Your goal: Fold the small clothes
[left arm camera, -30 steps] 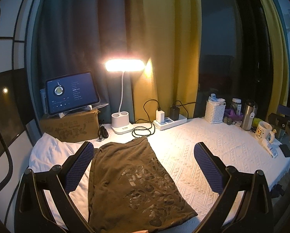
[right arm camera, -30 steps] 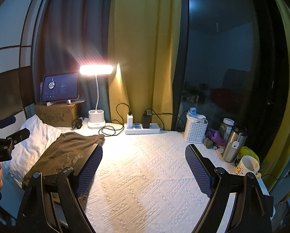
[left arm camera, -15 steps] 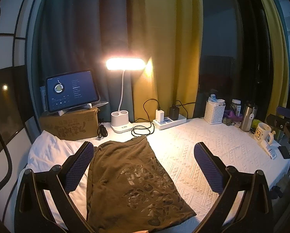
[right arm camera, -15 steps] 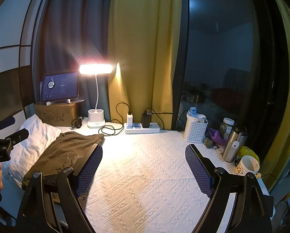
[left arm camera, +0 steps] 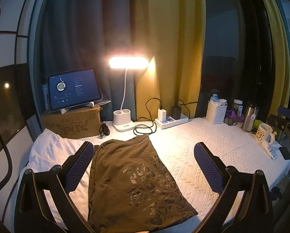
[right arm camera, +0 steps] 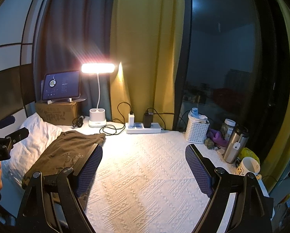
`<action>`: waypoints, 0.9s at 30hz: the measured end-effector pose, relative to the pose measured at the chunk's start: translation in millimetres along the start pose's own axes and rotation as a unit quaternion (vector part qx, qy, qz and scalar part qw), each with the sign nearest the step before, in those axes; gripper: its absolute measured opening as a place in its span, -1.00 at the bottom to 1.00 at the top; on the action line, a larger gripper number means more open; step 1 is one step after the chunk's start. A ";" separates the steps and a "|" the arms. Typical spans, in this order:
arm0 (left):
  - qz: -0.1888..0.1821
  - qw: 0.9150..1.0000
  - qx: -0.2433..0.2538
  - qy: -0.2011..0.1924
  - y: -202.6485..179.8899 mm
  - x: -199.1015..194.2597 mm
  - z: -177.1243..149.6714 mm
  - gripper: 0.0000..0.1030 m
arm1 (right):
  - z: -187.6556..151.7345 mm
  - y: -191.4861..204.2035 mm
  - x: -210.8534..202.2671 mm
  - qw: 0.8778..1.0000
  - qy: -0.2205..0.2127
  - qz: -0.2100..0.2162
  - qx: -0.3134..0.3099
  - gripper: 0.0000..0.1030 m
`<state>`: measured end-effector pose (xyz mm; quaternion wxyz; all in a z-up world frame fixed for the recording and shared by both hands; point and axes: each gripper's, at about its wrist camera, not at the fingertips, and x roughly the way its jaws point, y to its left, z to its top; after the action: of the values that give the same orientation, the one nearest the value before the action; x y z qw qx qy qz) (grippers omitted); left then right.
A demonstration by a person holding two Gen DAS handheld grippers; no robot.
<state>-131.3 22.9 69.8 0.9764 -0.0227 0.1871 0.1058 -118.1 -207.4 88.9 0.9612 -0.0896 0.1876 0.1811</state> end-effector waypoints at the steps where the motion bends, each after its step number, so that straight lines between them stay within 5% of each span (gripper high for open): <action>1: 0.000 1.000 0.000 0.000 0.8 0.2 0.0 0.97 | 0.3 0.2 -1.1 1.000 0.000 0.000 0.001 0.71; 27: 0.009 1.000 0.000 0.004 0.6 1.7 -3.0 0.97 | -2.2 -0.5 4.2 1.000 0.006 0.007 -0.007 0.71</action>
<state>-131.0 23.6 66.3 0.9745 -0.0210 0.1916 0.1145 -115.0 -207.1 85.3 0.9581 -0.0961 0.1931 0.1884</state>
